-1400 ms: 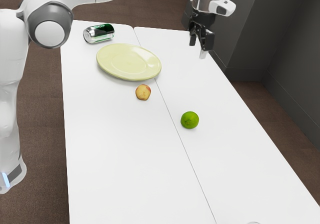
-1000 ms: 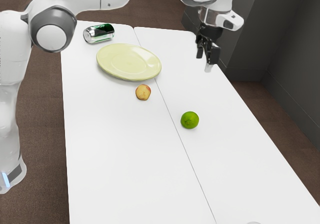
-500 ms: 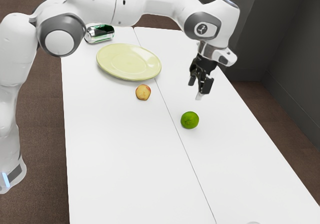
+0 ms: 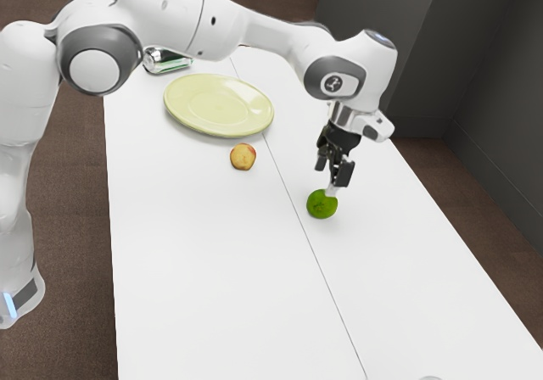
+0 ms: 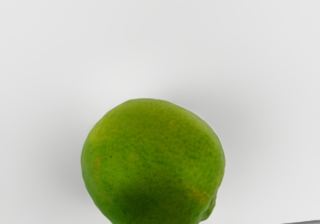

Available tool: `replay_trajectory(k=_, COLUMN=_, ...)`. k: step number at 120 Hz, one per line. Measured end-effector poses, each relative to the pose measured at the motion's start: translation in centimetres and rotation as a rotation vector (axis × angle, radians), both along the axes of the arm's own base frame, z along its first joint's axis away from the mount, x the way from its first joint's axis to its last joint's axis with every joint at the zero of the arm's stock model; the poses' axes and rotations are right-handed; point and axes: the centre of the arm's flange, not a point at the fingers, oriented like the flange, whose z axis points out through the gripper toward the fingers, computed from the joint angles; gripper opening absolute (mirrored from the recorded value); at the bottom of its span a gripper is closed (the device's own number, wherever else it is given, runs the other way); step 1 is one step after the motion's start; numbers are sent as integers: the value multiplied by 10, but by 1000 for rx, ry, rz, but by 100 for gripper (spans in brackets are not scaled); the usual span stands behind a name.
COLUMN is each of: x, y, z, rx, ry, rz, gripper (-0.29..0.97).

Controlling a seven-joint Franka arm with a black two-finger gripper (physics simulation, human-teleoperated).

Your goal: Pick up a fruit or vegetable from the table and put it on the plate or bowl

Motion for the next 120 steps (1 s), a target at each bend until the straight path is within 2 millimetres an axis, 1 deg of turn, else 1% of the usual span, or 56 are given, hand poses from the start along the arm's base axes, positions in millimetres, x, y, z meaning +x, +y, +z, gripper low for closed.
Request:
replay_trajectory(k=12, x=1, y=0, z=-8, rx=-1, ry=3, rz=0, gripper=68)
replay_trajectory(k=30, x=-4, y=1, z=-21, rx=-2, ry=11, rz=1, gripper=68)
replay_trajectory(k=63, x=4, y=-5, z=-42, rx=-10, ry=12, rz=-5, gripper=68)
replay_trajectory(k=81, x=8, y=-6, z=-56, rx=-20, ry=24, rz=-2, gripper=68)
replay_trajectory(k=105, x=11, y=-7, z=-67, rx=-25, ry=25, rz=0, gripper=68)
replay_trajectory(k=112, x=12, y=-7, z=-70, rx=-26, ry=27, rz=1, gripper=66)
replay_trajectory(k=120, x=13, y=-7, z=-71, rx=-27, ry=24, rz=2, gripper=61)
